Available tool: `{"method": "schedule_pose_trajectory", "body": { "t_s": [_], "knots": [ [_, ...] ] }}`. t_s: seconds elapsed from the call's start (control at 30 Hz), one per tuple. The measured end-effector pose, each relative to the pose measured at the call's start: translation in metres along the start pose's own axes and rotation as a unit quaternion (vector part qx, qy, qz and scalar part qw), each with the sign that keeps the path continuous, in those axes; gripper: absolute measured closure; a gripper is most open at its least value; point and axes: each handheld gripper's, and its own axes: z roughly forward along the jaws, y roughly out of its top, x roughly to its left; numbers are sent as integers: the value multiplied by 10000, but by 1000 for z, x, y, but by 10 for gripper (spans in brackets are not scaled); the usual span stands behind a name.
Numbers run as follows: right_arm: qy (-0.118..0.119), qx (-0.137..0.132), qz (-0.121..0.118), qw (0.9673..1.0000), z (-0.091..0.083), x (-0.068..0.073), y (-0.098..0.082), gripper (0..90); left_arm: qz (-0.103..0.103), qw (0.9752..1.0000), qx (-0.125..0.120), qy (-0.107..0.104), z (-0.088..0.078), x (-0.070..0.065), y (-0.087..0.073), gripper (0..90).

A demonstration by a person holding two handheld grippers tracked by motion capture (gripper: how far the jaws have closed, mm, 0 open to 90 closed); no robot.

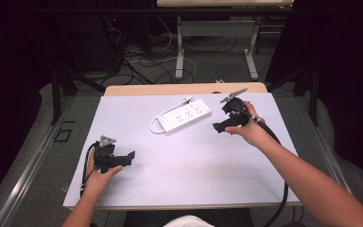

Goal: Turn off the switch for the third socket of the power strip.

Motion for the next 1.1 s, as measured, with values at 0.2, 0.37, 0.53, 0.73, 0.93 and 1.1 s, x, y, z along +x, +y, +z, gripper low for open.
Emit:
{"method": "schedule_pose_trajectory", "body": {
  "t_s": [0.2, 0.37, 0.53, 0.73, 0.93, 1.1],
  "knots": [
    [0, 40, 36, 10000, -5, -3, -15, 0, -14, 10000, -44, 19, 0, 0, -1, 36],
    [27, 21, 163, 9999, -9, -6, -27, 0, -14, 10000, -45, 24, 0, 0, 0, 36],
    [15, -13, 202, 9998, -11, -9, -39, 0, -12, 10000, -42, 26, 0, -1, -1, 36],
    [60, 10, 336, 9994, -13, -9, -52, 0, -9, 10000, -38, 32, 0, -1, -1, 36],
    [77, 2, 404, 9992, -15, -9, -68, 0, -1, 10000, -41, 34, 0, -1, -1, 36],
    [141, -5, 522, 9985, -13, -8, -81, 0, 8, 10000, -35, 40, -1, -1, -1, 36]
  ]
}}
